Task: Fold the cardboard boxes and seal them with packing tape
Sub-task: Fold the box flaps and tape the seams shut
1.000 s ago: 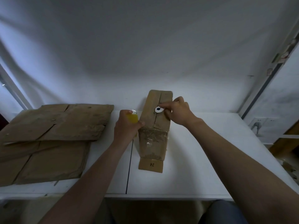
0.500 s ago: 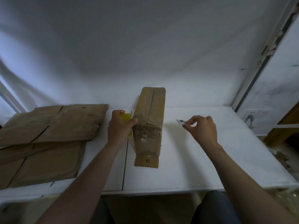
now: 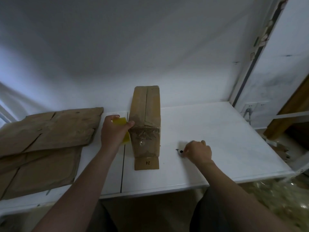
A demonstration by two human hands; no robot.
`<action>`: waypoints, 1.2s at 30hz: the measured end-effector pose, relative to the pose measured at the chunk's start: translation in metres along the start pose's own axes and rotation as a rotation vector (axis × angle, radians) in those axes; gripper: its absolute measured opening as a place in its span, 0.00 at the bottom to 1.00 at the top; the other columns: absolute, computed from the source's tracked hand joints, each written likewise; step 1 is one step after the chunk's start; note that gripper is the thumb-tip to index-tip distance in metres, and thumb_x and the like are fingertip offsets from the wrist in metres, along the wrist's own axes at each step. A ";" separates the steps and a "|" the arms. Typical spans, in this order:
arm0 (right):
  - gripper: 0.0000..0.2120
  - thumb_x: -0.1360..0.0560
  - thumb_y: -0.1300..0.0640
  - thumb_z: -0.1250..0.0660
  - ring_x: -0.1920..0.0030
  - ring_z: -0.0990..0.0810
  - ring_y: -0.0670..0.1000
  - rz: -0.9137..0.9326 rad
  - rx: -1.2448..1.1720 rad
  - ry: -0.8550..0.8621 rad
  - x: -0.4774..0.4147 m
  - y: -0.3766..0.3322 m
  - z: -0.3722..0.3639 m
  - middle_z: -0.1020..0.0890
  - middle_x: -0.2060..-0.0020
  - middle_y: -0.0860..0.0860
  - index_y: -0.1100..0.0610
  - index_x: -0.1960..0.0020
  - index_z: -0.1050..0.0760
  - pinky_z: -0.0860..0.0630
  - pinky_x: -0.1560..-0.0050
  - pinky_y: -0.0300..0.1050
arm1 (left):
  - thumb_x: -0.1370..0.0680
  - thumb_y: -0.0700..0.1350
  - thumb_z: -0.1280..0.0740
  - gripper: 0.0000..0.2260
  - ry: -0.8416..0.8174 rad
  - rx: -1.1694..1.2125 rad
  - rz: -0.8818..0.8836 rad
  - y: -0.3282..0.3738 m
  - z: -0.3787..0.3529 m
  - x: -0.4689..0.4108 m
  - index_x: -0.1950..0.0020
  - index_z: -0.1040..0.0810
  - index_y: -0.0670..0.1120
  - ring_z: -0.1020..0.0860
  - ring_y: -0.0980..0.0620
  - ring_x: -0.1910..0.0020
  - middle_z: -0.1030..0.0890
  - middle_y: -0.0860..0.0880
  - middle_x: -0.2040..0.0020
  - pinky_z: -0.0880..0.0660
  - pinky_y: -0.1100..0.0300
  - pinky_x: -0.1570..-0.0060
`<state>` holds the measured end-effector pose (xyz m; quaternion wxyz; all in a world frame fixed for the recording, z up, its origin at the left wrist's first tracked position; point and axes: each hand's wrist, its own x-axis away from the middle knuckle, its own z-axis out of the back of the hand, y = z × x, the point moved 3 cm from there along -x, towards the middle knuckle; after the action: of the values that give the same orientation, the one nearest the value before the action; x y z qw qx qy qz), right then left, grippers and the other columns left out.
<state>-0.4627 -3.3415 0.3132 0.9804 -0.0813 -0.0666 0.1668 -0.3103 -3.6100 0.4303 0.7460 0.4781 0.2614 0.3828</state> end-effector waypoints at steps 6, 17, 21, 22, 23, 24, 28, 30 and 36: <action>0.10 0.24 0.44 0.30 0.43 0.21 0.53 0.160 -0.213 0.176 -0.002 -0.042 0.069 0.14 0.50 0.45 0.45 0.47 0.16 0.23 0.45 0.48 | 0.28 0.55 0.23 0.26 -0.060 0.065 0.015 0.002 0.004 0.003 0.34 0.28 0.53 0.28 0.48 0.43 0.30 0.52 0.40 0.30 0.54 0.51; 0.07 0.23 0.50 0.29 0.52 0.22 0.47 0.644 -0.641 0.404 0.052 -0.150 0.164 0.17 0.55 0.40 0.47 0.46 0.15 0.26 0.50 0.41 | 0.20 0.50 0.32 0.08 -0.143 0.145 -0.058 0.016 0.077 0.018 0.42 0.19 0.61 0.23 0.47 0.43 0.24 0.51 0.37 0.25 0.56 0.57; 0.14 0.23 0.43 0.29 0.52 0.22 0.40 0.636 -0.735 0.156 0.073 -0.186 0.174 0.19 0.51 0.36 0.43 0.39 0.18 0.28 0.56 0.30 | 0.19 0.48 0.32 0.09 -0.231 0.204 -0.121 0.025 0.088 0.040 0.43 0.18 0.61 0.23 0.51 0.43 0.23 0.54 0.39 0.21 0.52 0.50; 0.15 0.24 0.42 0.29 0.52 0.22 0.39 0.632 -0.752 0.101 0.076 -0.191 0.173 0.19 0.51 0.35 0.43 0.38 0.19 0.29 0.58 0.27 | 0.19 0.48 0.32 0.09 -0.250 0.227 -0.124 0.026 0.088 0.045 0.44 0.18 0.62 0.22 0.51 0.44 0.23 0.55 0.40 0.20 0.50 0.47; 0.16 0.24 0.42 0.29 0.52 0.22 0.38 0.632 -0.764 0.063 0.078 -0.195 0.171 0.19 0.52 0.35 0.43 0.38 0.19 0.29 0.59 0.25 | 0.19 0.48 0.32 0.09 -0.272 0.247 -0.123 0.026 0.088 0.049 0.45 0.19 0.63 0.22 0.51 0.44 0.23 0.57 0.42 0.20 0.49 0.46; 0.15 0.24 0.42 0.28 0.52 0.22 0.37 0.628 -0.772 0.035 0.079 -0.197 0.170 0.19 0.53 0.35 0.44 0.39 0.18 0.29 0.60 0.24 | 0.19 0.47 0.33 0.09 -0.292 0.258 -0.124 0.026 0.088 0.054 0.45 0.20 0.63 0.22 0.51 0.44 0.23 0.58 0.42 0.20 0.48 0.46; 0.03 0.24 0.49 0.26 0.59 0.19 0.36 0.594 -0.830 -0.028 0.083 -0.199 0.162 0.16 0.60 0.40 0.47 0.53 0.14 0.28 0.62 0.27 | 0.18 0.47 0.34 0.11 -0.346 0.247 -0.156 0.023 0.086 0.062 0.37 0.22 0.58 0.21 0.48 0.43 0.22 0.52 0.39 0.19 0.49 0.49; 0.05 0.23 0.50 0.26 0.57 0.19 0.40 0.607 -0.804 0.044 0.086 -0.198 0.160 0.15 0.59 0.41 0.45 0.59 0.17 0.25 0.57 0.34 | 0.18 0.47 0.34 0.13 -0.357 0.241 -0.167 0.024 0.082 0.067 0.33 0.24 0.58 0.21 0.50 0.44 0.22 0.51 0.38 0.19 0.51 0.50; 0.07 0.19 0.51 0.32 0.60 0.19 0.41 0.666 -0.646 0.161 0.092 -0.192 0.143 0.17 0.59 0.42 0.46 0.56 0.23 0.21 0.58 0.44 | 0.19 0.46 0.32 0.29 -0.379 0.301 -0.181 0.018 0.069 0.073 0.27 0.44 0.67 0.17 0.51 0.51 0.23 0.59 0.48 0.17 0.51 0.53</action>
<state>-0.3387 -3.4692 0.4975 0.8001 -0.4117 -0.0093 0.4362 -0.2221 -3.5813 0.4734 0.7334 0.6215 0.2129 0.1748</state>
